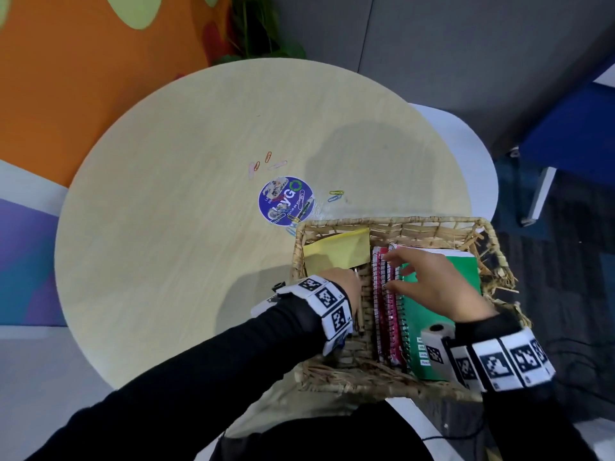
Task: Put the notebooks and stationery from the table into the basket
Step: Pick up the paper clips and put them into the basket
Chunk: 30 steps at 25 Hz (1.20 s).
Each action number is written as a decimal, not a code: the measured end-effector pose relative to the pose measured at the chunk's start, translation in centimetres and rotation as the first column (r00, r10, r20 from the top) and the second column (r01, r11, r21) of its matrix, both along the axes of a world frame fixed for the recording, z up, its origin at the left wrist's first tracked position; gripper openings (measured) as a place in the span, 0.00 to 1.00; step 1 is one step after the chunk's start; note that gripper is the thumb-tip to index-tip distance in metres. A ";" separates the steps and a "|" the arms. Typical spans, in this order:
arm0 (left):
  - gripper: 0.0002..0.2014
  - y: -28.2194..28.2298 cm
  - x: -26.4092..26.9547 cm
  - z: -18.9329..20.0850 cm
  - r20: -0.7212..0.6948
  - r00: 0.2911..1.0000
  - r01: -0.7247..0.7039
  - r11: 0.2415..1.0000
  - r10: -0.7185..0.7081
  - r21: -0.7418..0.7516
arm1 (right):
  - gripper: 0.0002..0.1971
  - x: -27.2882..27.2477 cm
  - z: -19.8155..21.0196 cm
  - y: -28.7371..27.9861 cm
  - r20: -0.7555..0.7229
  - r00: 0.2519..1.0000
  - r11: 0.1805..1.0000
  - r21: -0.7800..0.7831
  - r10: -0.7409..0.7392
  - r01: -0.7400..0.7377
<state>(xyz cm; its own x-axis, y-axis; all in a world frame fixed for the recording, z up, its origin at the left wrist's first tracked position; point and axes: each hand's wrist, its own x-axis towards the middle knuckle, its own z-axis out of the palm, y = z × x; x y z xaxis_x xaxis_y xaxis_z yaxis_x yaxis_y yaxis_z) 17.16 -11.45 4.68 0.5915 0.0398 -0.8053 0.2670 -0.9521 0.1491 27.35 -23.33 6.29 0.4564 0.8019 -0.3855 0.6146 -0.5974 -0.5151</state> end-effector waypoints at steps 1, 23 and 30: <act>0.10 0.0 -0.1 -0.8 -0.015 0.999 0.029 1.000 -0.029 -0.010 | 0.22 0.0 -0.2 -0.3 -0.005 1.000 1.000 0.012 -0.021 0.021; 0.10 25.6 -1.2 -6.5 0.571 0.027 -0.899 0.270 0.820 -0.345 | 0.07 7.7 0.7 25.1 0.140 0.938 0.918 0.202 0.318 -0.341; 0.16 28.7 1.1 -9.6 0.531 0.054 -0.944 0.216 0.845 -0.248 | 0.08 8.0 -5.4 32.2 0.115 0.918 0.919 0.067 0.380 -0.389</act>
